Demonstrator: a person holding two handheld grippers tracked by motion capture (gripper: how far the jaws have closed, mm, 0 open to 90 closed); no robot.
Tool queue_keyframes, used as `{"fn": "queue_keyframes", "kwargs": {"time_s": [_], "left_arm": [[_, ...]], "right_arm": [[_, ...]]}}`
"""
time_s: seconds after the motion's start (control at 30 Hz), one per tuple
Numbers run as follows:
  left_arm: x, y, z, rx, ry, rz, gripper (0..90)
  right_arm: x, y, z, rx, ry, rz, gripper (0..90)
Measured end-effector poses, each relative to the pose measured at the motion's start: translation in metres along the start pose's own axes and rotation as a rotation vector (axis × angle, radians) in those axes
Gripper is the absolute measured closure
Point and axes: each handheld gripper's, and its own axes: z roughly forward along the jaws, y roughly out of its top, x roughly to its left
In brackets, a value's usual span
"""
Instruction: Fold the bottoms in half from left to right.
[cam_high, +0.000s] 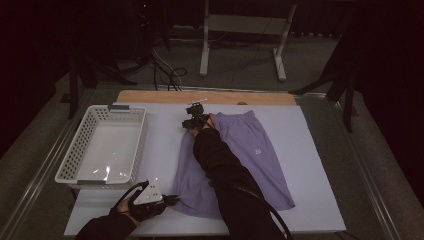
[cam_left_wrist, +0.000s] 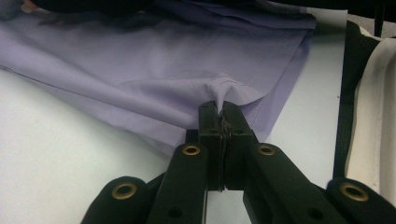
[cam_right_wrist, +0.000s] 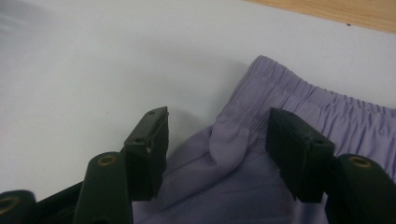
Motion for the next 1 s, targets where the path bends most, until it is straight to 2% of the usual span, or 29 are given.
{"fn": "queue_keyframes", "kwargs": {"time_s": [0.17, 0.23, 0.33, 0.4, 0.57, 0.67, 0.77, 0.8, 0.87, 1.0], "left_arm": [[0.0, 0.0, 0.001, 0.001, -0.006, 0.002, 89.1], [-0.001, 0.0, 0.001, 0.002, -0.008, 0.005, 89.1], [-0.001, 0.0, 0.001, 0.005, -0.012, 0.006, 89.1], [-0.001, 0.0, 0.001, 0.004, -0.009, 0.008, 89.1], [-0.001, 0.0, 0.003, 0.006, -0.01, 0.007, 89.1], [-0.001, 0.0, 0.003, 0.006, -0.012, 0.005, 89.1], [-0.001, 0.001, 0.003, 0.006, -0.014, 0.005, 89.1], [-0.001, 0.001, 0.003, 0.006, -0.013, 0.004, 89.1], [-0.001, 0.001, 0.002, 0.006, -0.015, 0.004, 89.2], [-0.001, 0.001, 0.001, 0.0, -0.013, 0.003, 89.1]], "right_arm": [[0.007, 0.0, 0.003, 0.001, -0.039, -0.009, 39.6], [0.01, 0.0, 0.004, 0.009, -0.056, -0.04, 41.6], [0.011, 0.001, 0.004, 0.011, -0.067, -0.048, 45.9], [0.01, 0.001, 0.004, 0.01, -0.071, -0.052, 52.6], [0.003, 0.002, -0.001, 0.028, -0.083, -0.051, 78.1], [0.001, 0.0, -0.002, 0.036, -0.082, -0.07, 85.8], [0.002, 0.001, -0.005, 0.039, -0.083, -0.067, 88.1], [0.001, 0.001, -0.006, 0.047, -0.081, -0.09, 88.3], [0.001, 0.002, -0.008, 0.044, -0.081, -0.08, 88.6], [0.003, 0.003, -0.011, 0.031, -0.081, -0.097, 88.9]]}}
